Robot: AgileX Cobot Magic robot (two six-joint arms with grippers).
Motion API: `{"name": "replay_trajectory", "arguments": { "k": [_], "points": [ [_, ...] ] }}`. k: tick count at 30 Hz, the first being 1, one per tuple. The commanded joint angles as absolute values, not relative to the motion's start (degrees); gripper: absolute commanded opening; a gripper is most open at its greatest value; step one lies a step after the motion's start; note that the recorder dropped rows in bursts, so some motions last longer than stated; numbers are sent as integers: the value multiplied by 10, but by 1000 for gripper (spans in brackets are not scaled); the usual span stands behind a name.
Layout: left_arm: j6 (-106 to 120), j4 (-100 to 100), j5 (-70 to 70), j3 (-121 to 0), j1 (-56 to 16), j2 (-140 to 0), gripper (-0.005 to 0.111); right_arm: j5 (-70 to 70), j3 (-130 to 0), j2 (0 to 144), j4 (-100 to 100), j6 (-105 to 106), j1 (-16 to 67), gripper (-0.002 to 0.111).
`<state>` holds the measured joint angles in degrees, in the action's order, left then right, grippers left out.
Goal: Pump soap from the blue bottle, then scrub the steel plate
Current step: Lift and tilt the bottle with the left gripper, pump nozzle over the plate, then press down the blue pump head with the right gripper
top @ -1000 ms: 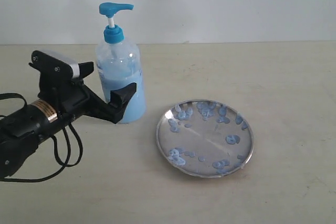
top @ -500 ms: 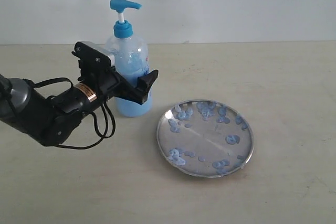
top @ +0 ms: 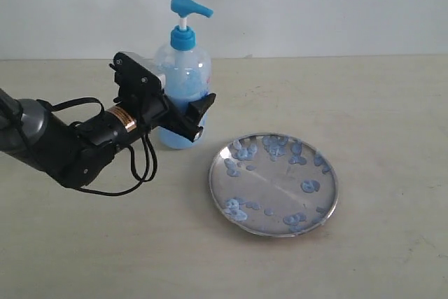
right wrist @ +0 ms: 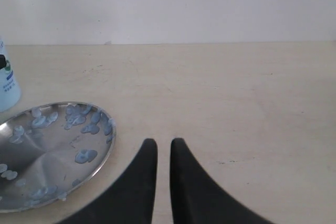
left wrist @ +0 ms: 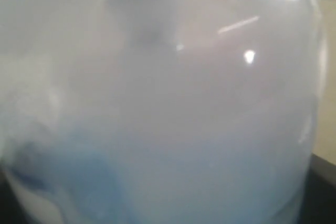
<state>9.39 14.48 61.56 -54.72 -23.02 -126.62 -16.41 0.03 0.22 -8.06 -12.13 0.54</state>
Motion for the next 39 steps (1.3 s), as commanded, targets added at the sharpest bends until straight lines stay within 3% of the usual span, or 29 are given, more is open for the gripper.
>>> {"name": "replay_trajectory", "arguments": {
  "k": [1,15,25,31,34,39],
  "points": [
    [175,201,588,-547,-235,-1264,4,-158,0,0,-80,-119,6,0],
    [265,235,543,-547,-266,-1264,4,-148,0,0,-80,-119,6,0],
    [293,234,531,-547,-273,-1264,4,64,0,0,-78,-198,6,0],
    [149,213,531,-547,-273,-1264,4,125,0,1,-71,-220,6,0],
    [113,204,531,-547,-273,-1264,4,130,0,89,-35,-230,6,0],
    [102,204,531,-547,-273,-1264,4,285,-18,336,-80,-231,6,0]
  ]
}}
